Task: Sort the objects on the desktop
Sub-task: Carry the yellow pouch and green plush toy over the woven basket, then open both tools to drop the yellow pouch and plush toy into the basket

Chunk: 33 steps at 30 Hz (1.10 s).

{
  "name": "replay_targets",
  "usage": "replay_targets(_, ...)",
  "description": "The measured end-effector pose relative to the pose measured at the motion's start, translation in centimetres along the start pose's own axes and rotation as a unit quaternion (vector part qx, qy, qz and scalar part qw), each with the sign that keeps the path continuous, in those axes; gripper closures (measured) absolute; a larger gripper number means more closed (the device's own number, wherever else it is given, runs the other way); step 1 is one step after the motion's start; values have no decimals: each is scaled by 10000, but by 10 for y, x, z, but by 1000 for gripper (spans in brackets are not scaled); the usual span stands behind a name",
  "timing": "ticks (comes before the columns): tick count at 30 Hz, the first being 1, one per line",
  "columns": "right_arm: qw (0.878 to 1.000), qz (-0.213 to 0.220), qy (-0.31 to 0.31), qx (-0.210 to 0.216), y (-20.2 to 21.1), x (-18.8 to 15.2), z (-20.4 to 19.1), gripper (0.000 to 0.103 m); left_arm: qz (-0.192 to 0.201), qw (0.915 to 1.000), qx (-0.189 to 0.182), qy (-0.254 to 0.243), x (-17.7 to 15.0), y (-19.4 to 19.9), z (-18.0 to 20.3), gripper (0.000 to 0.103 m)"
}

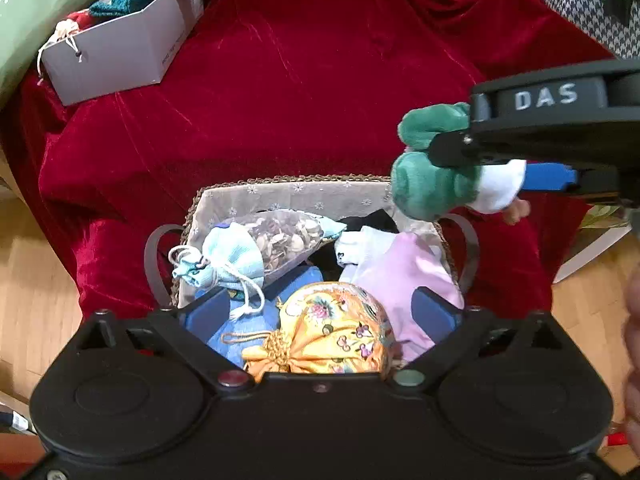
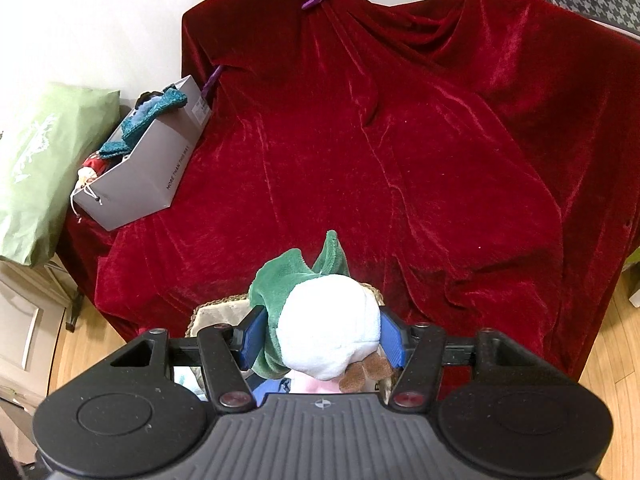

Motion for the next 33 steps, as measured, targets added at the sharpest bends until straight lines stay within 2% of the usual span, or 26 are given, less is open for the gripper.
replay_targets(3,10000,-53,-2,21,-6,2,-1,45,-8,10000,-42,61,1,9,-4,5)
replay_targets(8,9993,-312,41,190,-23,4,-7,44,204,9984,518,78,3,27,-7,3)
replay_targets(9,9990,-385,51,228,-28,5,-8,44,171,9980,600,52,3,28,-7,3)
replay_targets(12,9973,-644,106,333,-43,8,-14,44,-257,9965,789,-51,6,28,-8,3)
replay_targets(15,9957,-845,152,361,-57,13,-20,44,-607,9967,531,130,9,25,-15,4)
replay_targets(19,9930,-1101,263,331,-76,20,-24,42,-1056,9903,270,866,11,18,-32,4)
replay_targets(21,9915,-1223,315,296,-84,22,-26,39,-1072,9875,345,1101,10,18,-40,4)
replay_targets(26,9867,-1585,330,171,-99,21,-21,34,-1053,9857,449,1238,9,21,-51,4)
replay_targets(33,9866,-1558,484,-4,-86,15,-16,30,-1089,9860,450,1183,10,19,-48,4)
Point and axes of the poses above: each gripper's, at about its wrist camera, not at the fingertips, and y roughly against the way its jaws point, z to its right, x to its top, the point moved 3 cm from there along -y, roughly the way its jaws point, and after that the axes turned 8 degrees about y, right-handed, at the moved point
